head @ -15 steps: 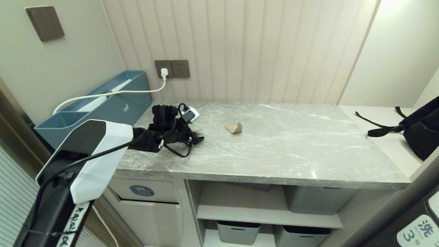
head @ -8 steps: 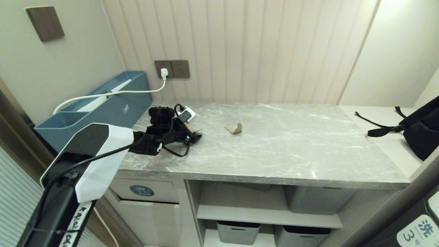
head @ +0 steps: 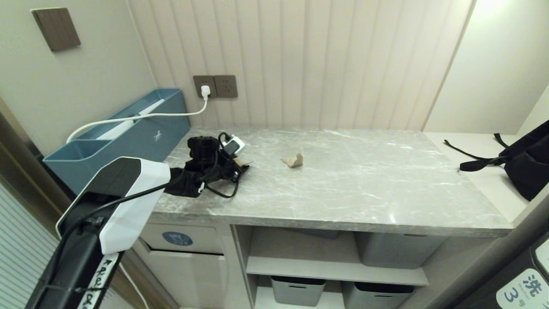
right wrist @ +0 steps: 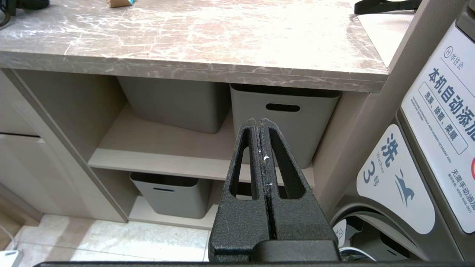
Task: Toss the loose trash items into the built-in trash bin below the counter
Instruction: Pick up the garbage, then put the garbage in the trash can
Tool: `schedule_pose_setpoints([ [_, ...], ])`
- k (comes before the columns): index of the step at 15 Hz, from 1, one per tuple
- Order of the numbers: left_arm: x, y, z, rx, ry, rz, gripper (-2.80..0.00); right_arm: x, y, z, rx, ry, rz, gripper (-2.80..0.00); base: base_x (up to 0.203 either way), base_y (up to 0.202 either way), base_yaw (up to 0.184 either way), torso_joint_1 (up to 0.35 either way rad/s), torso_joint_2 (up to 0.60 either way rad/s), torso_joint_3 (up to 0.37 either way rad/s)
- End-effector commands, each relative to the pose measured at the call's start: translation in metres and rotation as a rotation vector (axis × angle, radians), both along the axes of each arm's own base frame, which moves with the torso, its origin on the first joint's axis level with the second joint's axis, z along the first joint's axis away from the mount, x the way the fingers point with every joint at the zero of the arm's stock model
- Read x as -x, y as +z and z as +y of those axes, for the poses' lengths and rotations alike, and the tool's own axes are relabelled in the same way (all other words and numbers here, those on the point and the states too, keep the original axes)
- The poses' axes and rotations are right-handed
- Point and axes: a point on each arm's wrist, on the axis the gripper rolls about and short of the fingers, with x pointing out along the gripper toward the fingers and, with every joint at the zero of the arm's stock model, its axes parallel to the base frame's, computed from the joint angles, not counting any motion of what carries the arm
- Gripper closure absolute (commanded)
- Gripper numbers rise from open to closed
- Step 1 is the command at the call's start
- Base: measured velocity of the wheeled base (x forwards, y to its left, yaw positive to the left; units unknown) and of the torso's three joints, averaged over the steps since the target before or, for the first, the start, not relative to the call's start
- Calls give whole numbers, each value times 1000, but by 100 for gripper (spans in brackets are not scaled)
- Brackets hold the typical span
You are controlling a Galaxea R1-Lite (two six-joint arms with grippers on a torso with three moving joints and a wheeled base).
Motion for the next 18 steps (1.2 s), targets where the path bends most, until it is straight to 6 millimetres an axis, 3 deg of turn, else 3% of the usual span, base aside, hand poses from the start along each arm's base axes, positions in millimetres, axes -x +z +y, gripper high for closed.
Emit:
schedule_pose_setpoints([
  [1,0,-1,-2,-1,-5,0,0,0,0,0,0,1,-2,0,0,0,0,0,0,0],
  [7,2,1,-5,6,-22,2,0,0,0,0,0,1,-2,0,0,0,0,0,0,0],
  [10,5,16,-6,15,-27,-17,0,0,0,0,0,1,-2,0,0,0,0,0,0,0],
  [15,39,75,3,50,-33,5,0,0,0,0,0,1,-2,0,0,0,0,0,0,0],
  [18,86,124,14,97,-25,32,0,0,0,0,0,1,-2,0,0,0,0,0,0,0],
])
